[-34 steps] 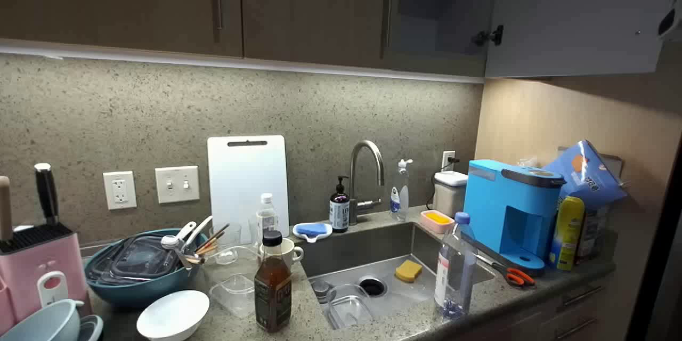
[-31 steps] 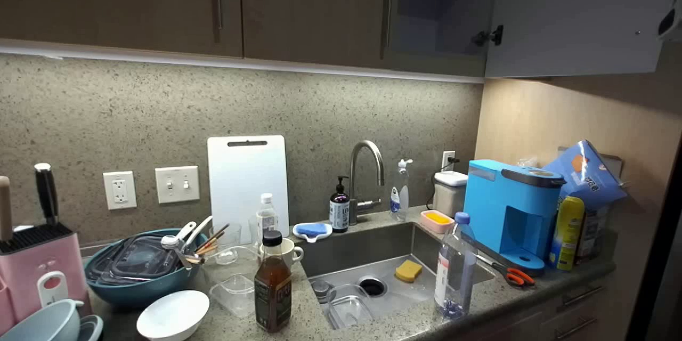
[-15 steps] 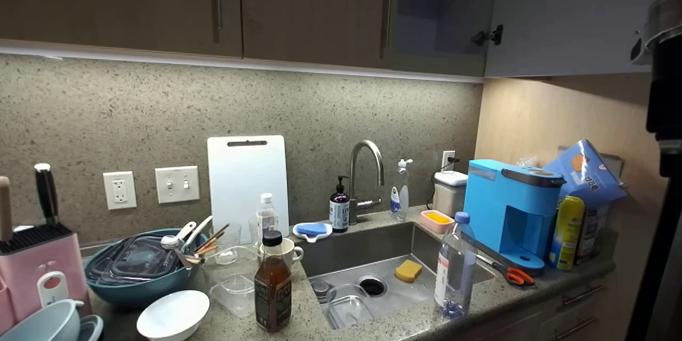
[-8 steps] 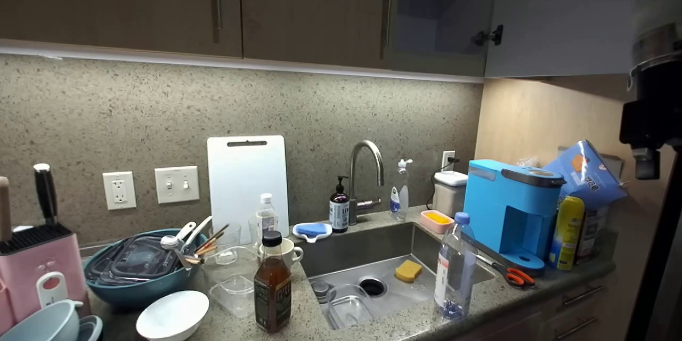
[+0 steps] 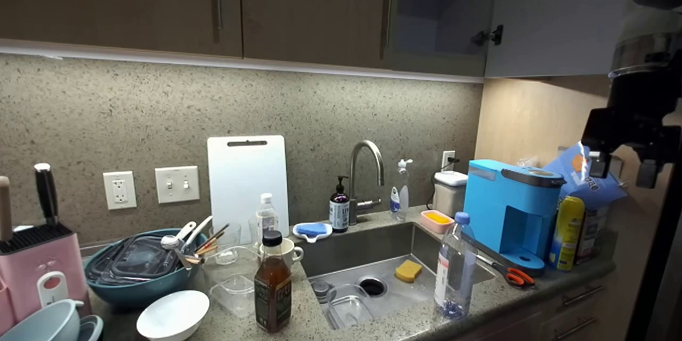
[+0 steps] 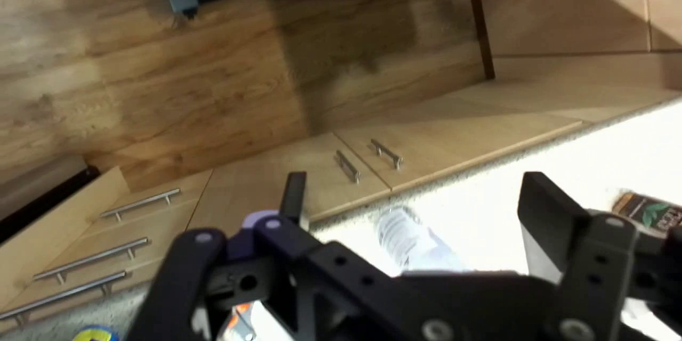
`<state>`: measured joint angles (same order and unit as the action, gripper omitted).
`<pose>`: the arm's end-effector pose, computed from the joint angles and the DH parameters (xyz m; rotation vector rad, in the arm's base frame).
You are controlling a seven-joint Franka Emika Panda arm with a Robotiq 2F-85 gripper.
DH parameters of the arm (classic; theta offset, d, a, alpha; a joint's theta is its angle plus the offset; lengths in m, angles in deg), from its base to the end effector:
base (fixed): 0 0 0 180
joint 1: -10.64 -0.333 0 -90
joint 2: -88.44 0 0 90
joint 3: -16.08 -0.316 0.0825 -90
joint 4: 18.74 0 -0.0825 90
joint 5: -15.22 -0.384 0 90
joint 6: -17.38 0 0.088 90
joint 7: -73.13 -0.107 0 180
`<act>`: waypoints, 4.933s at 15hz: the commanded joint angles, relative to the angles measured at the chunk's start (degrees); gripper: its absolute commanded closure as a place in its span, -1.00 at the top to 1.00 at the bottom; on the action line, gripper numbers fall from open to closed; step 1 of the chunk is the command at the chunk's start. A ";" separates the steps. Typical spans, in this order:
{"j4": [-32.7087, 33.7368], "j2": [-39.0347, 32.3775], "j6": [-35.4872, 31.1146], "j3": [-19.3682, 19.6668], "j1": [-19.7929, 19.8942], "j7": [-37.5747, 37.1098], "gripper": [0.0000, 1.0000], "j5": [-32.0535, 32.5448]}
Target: Pick the bottle and put it in the top cabinet
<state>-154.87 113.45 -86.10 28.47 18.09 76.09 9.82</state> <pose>0.3806 -0.1339 0.4720 -2.9008 0.4339 0.1576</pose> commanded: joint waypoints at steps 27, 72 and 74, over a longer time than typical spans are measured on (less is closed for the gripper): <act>10.06 -27.65 -24.09 -7.29 -3.04 0.08 1.00 -0.26; 21.83 -38.96 -23.50 -10.59 -4.97 -3.17 -0.19 0.91; 22.04 -39.18 -23.35 -10.55 -5.02 -3.21 -0.44 0.91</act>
<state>-132.06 73.03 -110.15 17.92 12.71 73.11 11.09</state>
